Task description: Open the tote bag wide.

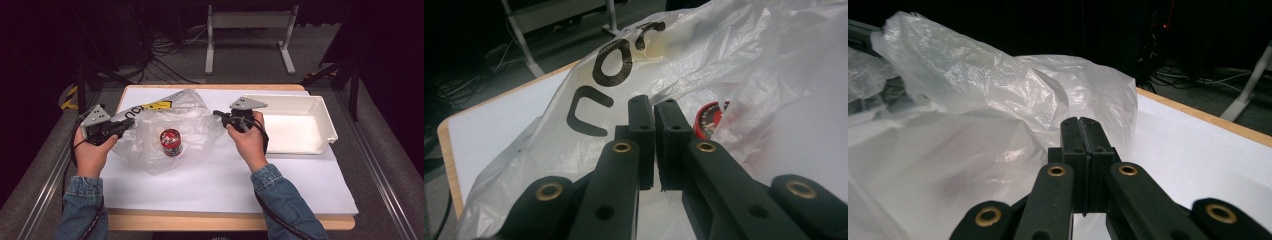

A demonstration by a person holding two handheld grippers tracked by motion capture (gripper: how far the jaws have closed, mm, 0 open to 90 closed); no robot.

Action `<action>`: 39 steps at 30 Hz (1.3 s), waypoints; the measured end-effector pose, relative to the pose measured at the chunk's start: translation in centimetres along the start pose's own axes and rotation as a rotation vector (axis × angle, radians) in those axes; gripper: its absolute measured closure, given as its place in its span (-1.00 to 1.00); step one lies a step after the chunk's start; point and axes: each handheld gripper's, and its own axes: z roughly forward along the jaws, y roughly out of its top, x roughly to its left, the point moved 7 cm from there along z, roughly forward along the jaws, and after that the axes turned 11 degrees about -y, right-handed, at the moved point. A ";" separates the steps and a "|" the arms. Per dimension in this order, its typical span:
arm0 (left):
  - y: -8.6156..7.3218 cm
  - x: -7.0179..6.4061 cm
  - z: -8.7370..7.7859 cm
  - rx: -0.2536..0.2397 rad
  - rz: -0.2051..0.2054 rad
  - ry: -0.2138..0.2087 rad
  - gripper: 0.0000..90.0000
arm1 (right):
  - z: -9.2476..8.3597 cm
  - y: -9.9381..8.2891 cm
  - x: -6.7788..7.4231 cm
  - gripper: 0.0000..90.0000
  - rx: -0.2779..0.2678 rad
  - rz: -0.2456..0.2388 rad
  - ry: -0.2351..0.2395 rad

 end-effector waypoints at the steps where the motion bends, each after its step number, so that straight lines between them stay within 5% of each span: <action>1: -0.1 0.2 0.1 0.007 0.005 -0.002 0.94 | 0.5 -0.1 0.1 1.00 0.009 -0.005 -0.008; 17: -3.1 2.4 2.2 0.065 -0.073 -0.008 0.91 | 4.8 -3.2 -0.7 1.00 0.151 -0.023 -0.128; 27: -3.4 2.2 2.6 0.068 -0.071 -0.024 0.92 | 4.0 -2.5 -0.2 0.99 0.109 -0.008 -0.091; 31: -3.2 2.1 2.5 0.067 -0.069 -0.027 0.92 | 2.7 -1.2 -0.6 0.68 0.072 0.025 -0.080; 39: -2.8 1.8 2.5 0.062 -0.065 -0.032 0.92 | 0.3 1.3 0.2 -0.07 -0.008 0.062 0.029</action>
